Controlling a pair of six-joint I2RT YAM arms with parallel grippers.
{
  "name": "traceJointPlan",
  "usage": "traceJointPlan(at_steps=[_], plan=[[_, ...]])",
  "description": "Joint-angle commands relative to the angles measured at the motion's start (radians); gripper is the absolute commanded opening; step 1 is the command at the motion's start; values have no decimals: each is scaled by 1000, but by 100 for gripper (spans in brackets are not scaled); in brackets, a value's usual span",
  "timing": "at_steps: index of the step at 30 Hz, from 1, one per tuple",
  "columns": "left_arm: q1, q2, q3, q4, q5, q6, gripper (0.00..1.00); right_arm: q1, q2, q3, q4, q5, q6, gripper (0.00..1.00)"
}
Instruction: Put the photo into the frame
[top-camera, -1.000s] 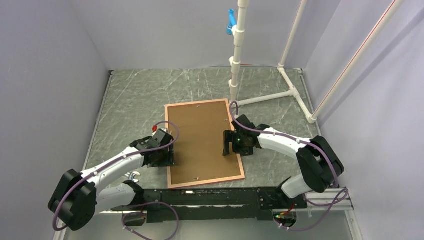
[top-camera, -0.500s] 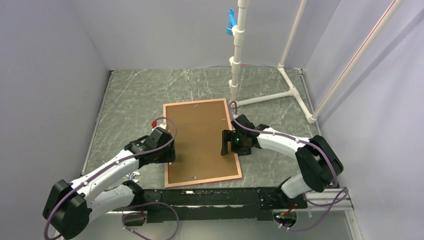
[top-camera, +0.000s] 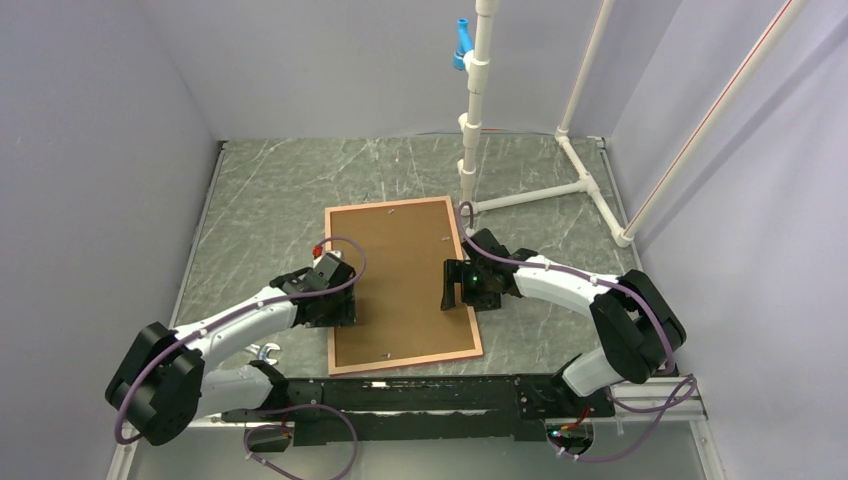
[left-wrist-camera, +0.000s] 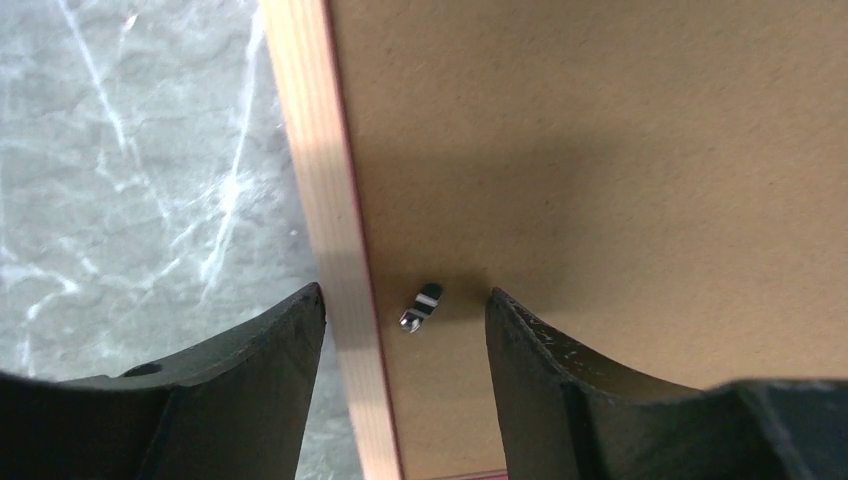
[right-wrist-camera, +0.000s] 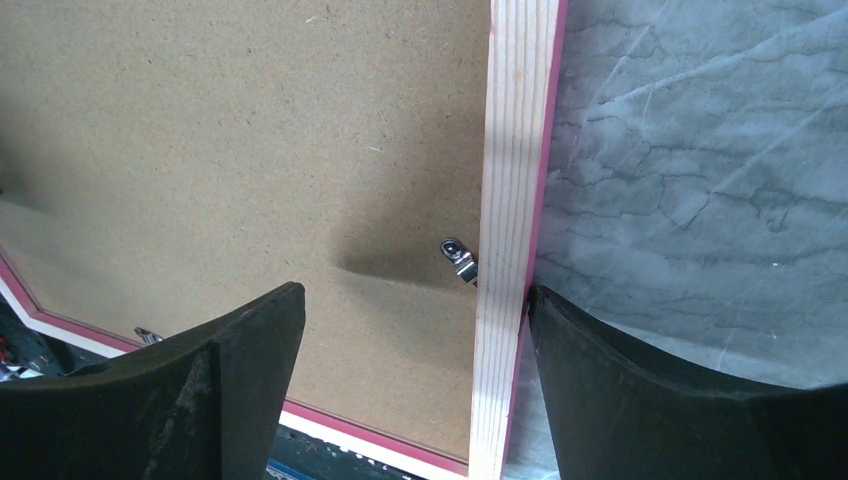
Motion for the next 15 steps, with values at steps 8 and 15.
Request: traceJointPlan(at_steps=[8,15], plan=[[-1,117,-31,94,-33,10,44,11,63,-32,32,-18,1,84],[1,75,-46,95,-15,18,24,12,71,-22,29,-21,-1,84]])
